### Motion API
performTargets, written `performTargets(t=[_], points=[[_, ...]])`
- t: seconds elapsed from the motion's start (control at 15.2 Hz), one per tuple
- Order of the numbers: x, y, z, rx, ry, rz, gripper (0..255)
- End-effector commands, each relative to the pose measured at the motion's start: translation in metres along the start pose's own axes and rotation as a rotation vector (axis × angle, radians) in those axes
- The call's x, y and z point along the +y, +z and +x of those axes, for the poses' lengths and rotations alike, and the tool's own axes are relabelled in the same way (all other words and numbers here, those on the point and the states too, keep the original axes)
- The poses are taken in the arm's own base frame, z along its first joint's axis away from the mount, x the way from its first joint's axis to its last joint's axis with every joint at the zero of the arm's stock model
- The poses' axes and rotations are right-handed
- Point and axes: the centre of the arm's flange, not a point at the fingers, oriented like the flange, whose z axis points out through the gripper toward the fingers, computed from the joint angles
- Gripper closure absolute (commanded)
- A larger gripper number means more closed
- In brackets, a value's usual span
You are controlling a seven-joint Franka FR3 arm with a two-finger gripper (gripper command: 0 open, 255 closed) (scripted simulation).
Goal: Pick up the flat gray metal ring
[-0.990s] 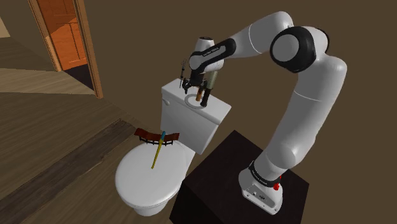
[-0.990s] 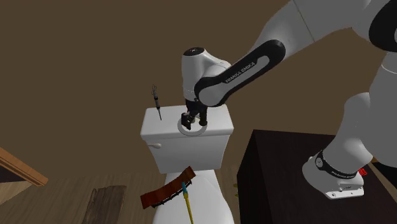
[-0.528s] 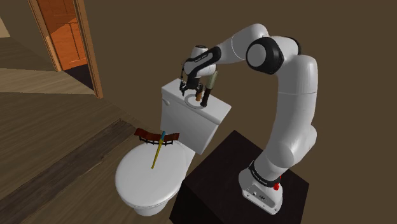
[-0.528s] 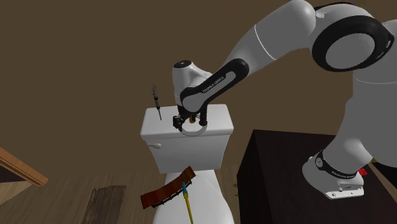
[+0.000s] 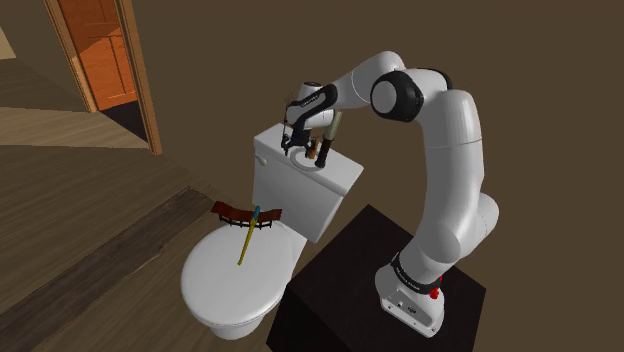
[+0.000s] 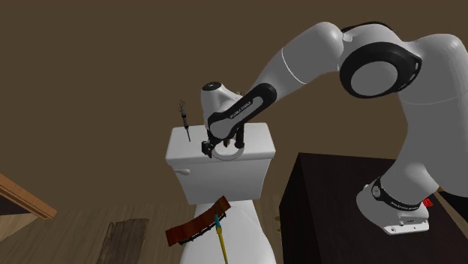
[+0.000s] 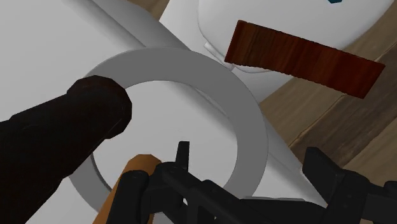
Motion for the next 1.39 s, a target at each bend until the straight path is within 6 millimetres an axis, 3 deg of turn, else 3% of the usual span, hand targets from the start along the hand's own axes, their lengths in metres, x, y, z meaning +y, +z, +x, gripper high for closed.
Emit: performTargets(t=[0.0,0.2,0.26,0.79,1.32], points=[[0.0,0.011,0.0,0.0,0.0,0.0,0],[0.0,0.019,0.0,0.0,0.0,0.0,0],[0.0,0.019,0.001,0.0,0.0,0.0,255],[-0.003,0.023,0.0,0.001,0.0,0.0,255],[0.0,-0.018,0.0,0.0,0.0,0.0,255]])
